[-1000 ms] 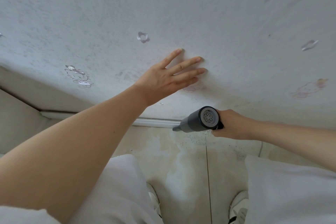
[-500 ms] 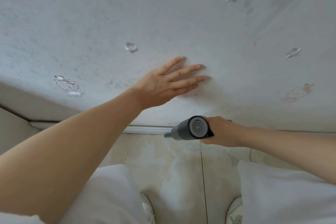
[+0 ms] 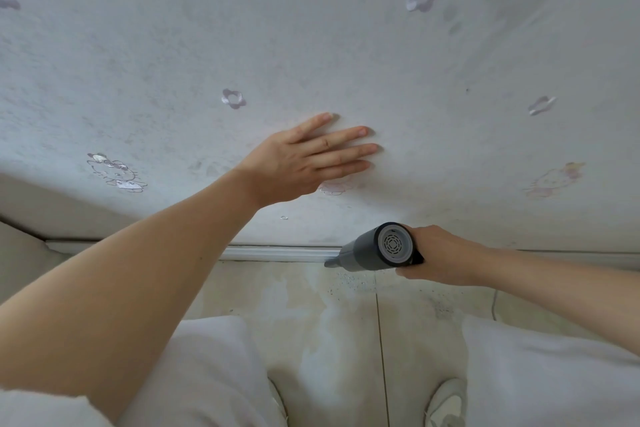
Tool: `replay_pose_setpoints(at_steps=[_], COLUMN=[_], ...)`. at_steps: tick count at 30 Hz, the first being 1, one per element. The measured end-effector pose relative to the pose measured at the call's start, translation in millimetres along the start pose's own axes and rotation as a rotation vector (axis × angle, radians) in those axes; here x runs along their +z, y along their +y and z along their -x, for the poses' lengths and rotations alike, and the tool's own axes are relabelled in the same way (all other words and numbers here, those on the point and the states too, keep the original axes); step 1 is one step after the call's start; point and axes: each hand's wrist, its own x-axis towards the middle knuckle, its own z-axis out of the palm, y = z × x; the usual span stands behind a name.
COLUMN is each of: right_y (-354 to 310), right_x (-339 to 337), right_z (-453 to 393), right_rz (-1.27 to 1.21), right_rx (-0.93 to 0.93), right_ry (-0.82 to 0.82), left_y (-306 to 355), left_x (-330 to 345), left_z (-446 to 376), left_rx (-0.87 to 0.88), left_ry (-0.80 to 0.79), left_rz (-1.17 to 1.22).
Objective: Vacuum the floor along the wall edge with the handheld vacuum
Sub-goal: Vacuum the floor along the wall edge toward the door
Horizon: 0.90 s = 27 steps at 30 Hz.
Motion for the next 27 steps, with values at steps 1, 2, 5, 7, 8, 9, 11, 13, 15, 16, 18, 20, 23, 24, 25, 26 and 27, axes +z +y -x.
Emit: replay_pose_setpoints(at_steps=[1, 2, 5, 7, 8, 9, 11, 13, 15, 16, 18, 20, 23, 24, 25, 26, 27], right_y=[1, 2, -2, -4, -6, -7, -8, -7, -6, -5, -4, -3, -2, -1, 0, 0, 0], right_x=[1, 1, 2, 3, 4, 5, 5, 4, 2, 1, -3, -5, -6, -6, -7, -7, -7], right_z=[1, 1, -1, -4, -6, -7, -9, -9, -7, -5, -1, 3, 7, 7, 7, 6, 6], right_rz=[-0.001, -0.001, 0.004, 0.015, 0.022, 0.023, 0.024, 0.018, 0.015, 0.017, 0.032, 0.046, 0.051, 0.049, 0.052, 0.059, 0.069], right_rx=[-0.004, -0.004, 0.002, 0.001, 0.000, -0.001, -0.003, -0.011, -0.011, -0.010, -0.013, -0.003, 0.022, 0.033, 0.041, 0.048, 0.052], right_ry=[0.000, -0.003, -0.007, -0.005, -0.003, -0.002, -0.003, 0.003, 0.007, 0.010, 0.027, 0.043, 0.055, 0.051, 0.043, 0.033, 0.023], left_y=[0, 0, 0, 1, 1, 2, 2, 3, 3, 4, 4, 5, 6, 6, 6, 6, 5], left_x=[0, 0, 1, 1, 1, 1, 0, 0, -2, -2, -3, -4, -6, -6, -7, -7, -7], left_z=[0, 0, 0, 0, 0, 0, 0, 0, 0, 0, 0, -1, -1, -1, -1, -1, -1], left_rx=[-0.001, -0.001, 0.002, -0.001, 0.000, 0.000, -0.001, -0.003, -0.002, -0.001, -0.004, -0.003, 0.001, -0.001, -0.003, -0.006, -0.008], left_ry=[0.003, 0.003, -0.002, 0.001, 0.000, -0.002, -0.007, -0.009, -0.018, -0.023, -0.031, -0.043, -0.063, -0.063, -0.061, -0.059, -0.057], left_rz=[-0.004, -0.008, -0.008, -0.005, -0.002, 0.000, 0.003, 0.011, 0.021, 0.025, 0.039, 0.051, 0.066, 0.069, 0.071, 0.074, 0.077])
